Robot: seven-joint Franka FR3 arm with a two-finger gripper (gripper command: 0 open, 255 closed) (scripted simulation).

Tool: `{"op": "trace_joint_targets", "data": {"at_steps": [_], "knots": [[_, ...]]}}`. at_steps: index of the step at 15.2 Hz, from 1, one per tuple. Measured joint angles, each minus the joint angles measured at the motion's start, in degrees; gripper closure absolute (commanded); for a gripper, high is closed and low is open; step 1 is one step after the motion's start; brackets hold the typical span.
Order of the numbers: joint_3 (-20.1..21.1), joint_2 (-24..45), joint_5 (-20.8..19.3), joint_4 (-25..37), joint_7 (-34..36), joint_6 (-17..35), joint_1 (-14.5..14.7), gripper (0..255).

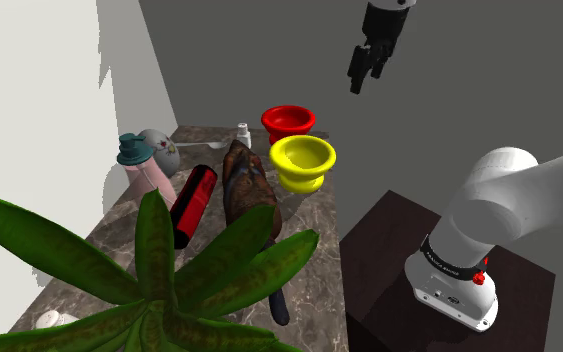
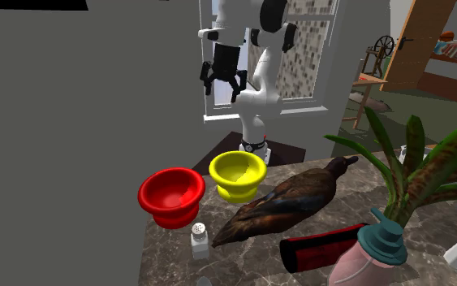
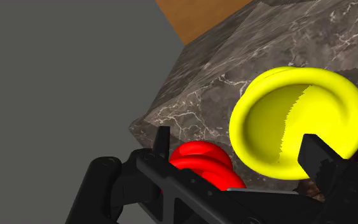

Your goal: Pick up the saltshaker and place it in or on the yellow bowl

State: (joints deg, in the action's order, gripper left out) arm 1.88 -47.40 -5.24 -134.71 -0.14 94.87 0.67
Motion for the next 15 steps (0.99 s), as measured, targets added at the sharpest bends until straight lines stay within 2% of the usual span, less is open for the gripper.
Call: {"op": "trace_joint_targets", "data": {"at_steps": [4,8,15], "knots": [[1.17,4.30,0.55,0.93,1.90,2.67,-0.04,0],[3.32,12.60,1.20,4.03,5.37,6.63,-0.17,0],[6.88,28.74,0.92,13.06,11.76,11.50,-0.57,0]]}}
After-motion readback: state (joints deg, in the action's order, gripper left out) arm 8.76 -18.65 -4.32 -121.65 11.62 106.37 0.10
